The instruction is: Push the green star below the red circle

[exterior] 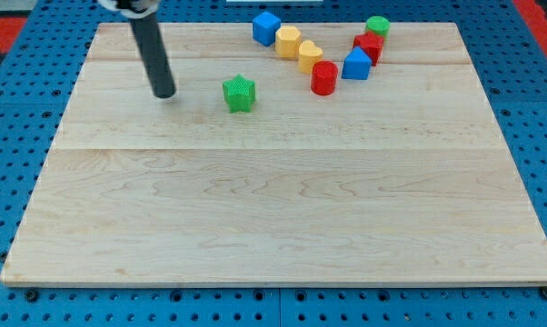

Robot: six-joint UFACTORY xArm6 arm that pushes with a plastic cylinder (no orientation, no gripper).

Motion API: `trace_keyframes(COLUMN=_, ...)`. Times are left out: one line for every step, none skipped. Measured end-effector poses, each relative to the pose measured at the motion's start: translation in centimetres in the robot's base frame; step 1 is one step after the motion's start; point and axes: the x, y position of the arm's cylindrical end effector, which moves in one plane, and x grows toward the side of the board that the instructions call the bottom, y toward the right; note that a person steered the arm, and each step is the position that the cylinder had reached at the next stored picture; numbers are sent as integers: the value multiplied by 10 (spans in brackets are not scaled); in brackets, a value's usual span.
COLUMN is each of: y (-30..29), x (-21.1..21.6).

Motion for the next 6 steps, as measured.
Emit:
trace_keyframes(y=76, x=-1)
trace_keyframes(y=145, x=12)
trace_keyframes(y=189, x=12)
trace_keyframes(y=140, x=24)
trace_keyframes(y=151, x=73)
trace_keyframes(y=142, x=10)
